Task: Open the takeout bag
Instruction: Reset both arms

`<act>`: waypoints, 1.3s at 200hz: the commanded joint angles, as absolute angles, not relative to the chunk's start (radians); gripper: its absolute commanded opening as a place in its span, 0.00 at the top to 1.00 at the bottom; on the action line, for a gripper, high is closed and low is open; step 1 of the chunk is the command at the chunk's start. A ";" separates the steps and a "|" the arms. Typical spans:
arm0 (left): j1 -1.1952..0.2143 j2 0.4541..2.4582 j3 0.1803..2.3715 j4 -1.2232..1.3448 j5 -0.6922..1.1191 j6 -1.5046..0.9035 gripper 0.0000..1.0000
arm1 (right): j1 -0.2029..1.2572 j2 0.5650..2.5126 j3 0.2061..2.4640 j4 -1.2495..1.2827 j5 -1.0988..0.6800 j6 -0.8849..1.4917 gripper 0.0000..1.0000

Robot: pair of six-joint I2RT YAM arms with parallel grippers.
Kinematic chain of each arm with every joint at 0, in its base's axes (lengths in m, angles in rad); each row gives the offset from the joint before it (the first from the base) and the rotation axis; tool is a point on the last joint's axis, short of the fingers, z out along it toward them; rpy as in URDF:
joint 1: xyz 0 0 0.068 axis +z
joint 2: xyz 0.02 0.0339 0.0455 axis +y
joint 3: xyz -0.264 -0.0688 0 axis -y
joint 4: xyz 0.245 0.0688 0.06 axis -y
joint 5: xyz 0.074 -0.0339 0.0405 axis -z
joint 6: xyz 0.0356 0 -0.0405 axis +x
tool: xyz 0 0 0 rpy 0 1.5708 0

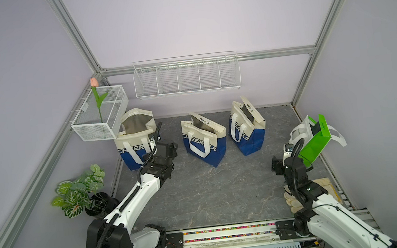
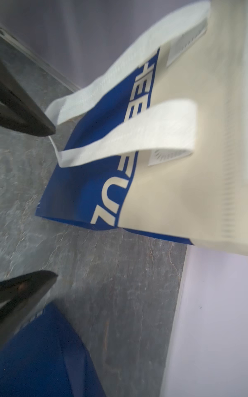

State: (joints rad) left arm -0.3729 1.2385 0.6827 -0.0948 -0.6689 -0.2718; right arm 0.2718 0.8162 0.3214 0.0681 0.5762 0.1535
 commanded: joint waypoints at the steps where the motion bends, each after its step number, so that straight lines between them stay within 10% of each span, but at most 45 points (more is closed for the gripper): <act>1: -0.326 1.198 0.576 0.235 -0.640 -0.134 0.00 | 0.152 0.974 0.341 0.248 0.504 0.135 0.12; 169: -0.144 1.571 0.357 1.016 -0.431 0.016 0.01 | -0.018 1.557 0.352 0.973 0.086 -0.005 0.12; 260: -0.098 1.520 0.419 0.798 -0.403 -0.061 0.01 | -0.008 1.550 0.340 0.985 0.116 -0.011 0.12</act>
State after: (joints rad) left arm -0.1020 1.5341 0.3950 0.7868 -0.4114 -0.0498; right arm -0.0151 1.5551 0.3531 0.9409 0.1074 -0.0010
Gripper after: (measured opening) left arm 0.989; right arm 0.885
